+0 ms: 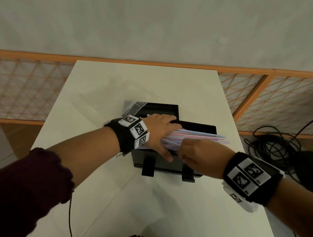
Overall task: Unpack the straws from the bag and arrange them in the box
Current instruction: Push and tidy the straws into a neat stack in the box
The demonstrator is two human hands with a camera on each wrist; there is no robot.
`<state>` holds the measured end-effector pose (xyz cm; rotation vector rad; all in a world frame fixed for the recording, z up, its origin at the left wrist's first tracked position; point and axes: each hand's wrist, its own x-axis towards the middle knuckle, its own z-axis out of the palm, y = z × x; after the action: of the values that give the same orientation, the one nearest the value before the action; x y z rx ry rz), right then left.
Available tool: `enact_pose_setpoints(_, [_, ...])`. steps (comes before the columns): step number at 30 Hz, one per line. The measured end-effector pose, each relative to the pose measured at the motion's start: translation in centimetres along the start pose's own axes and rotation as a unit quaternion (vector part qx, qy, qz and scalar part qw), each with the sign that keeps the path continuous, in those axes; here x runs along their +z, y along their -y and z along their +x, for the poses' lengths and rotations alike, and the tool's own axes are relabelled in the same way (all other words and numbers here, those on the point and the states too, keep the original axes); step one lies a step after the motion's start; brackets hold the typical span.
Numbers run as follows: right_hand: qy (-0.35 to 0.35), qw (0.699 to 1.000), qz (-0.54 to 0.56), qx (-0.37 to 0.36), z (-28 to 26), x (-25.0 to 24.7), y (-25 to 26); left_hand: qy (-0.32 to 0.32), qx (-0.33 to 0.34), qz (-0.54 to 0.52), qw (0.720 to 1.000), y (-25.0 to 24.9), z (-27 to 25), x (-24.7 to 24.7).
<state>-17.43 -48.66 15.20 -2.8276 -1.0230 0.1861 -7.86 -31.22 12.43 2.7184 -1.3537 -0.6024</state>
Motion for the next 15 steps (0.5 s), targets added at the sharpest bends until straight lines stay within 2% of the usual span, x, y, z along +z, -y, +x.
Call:
enact_pose_setpoints(1, [0.034,0.999,-0.017,-0.004,0.1,0.4,0.0,0.005,0.002,-0.007,1.000,0.1,0.2,-0.1])
enact_pose_setpoints(3, [0.053,0.996,-0.072,-0.012,0.5,0.7,-0.6,0.005,0.013,-0.020,1.000,0.4,0.5,-0.5])
enact_pose_setpoints(7, [0.170,0.979,-0.084,0.070,1.3,1.2,-1.9,0.015,0.023,0.035,0.999,1.0,1.0,-0.5])
enact_pose_setpoints(9, [0.190,0.975,-0.075,0.087,1.7,1.8,-1.9,0.018,0.012,0.051,0.998,0.9,1.3,-0.4])
enact_pose_setpoints(13, [0.199,0.966,0.041,0.162,3.0,2.3,-2.3,0.014,-0.002,0.080,0.997,0.7,1.9,-0.4])
enact_pose_setpoints(15, [0.222,0.959,0.057,0.169,3.7,1.9,-2.6,0.021,-0.008,0.090,0.996,0.8,2.0,-0.3])
